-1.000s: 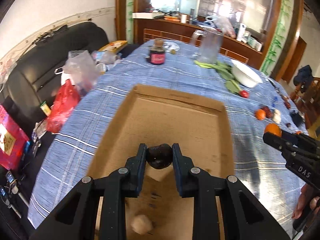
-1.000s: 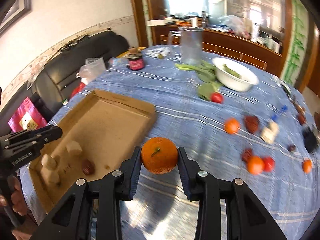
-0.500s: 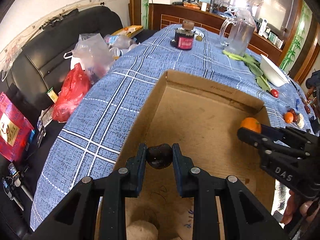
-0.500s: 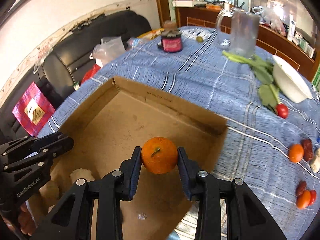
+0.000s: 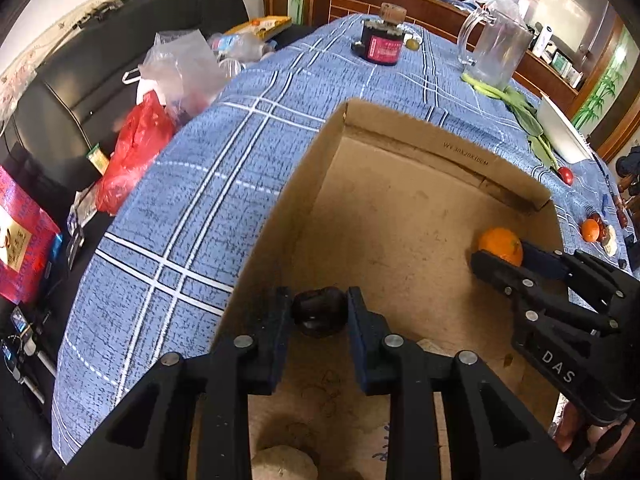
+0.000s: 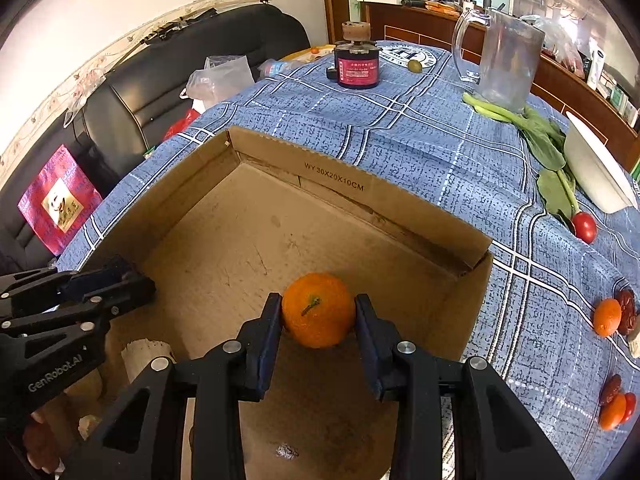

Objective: Organize fruits
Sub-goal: 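Open the right gripper over the tray while the left gripper releases the plum there, then move both open grippers back over the fruits on the table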

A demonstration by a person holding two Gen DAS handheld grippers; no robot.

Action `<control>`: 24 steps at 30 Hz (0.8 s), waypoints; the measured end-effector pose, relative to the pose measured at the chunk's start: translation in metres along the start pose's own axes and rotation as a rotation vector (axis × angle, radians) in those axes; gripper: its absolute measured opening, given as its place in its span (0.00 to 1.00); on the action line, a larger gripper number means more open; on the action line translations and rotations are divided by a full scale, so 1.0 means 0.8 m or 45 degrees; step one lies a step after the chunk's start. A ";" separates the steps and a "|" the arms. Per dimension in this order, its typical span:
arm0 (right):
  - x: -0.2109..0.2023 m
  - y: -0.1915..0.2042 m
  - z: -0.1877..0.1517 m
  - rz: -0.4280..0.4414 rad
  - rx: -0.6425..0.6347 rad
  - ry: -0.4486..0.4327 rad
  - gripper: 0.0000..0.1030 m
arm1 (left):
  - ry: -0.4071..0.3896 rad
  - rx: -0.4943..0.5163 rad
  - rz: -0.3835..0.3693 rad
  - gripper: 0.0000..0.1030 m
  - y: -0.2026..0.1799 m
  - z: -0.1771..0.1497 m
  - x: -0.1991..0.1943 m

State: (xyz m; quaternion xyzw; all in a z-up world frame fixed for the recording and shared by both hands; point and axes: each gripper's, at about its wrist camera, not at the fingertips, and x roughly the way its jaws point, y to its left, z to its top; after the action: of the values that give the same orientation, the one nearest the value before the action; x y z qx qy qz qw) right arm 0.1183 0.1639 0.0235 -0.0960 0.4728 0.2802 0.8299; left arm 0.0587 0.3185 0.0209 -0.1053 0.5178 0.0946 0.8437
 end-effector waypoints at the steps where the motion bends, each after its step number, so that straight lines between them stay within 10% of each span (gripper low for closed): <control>1: 0.000 0.000 0.000 -0.005 -0.001 0.000 0.42 | 0.002 -0.003 0.010 0.31 0.001 -0.001 0.000; 24: -0.108 -0.010 -0.068 -0.056 0.030 -0.127 0.53 | -0.234 0.029 0.175 0.59 -0.024 -0.046 -0.079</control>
State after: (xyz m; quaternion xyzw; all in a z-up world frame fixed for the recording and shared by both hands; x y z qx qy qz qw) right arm 0.0488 0.1018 0.0660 -0.0825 0.4321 0.2608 0.8593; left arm 0.0045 0.2872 0.0625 -0.0510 0.4454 0.1556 0.8802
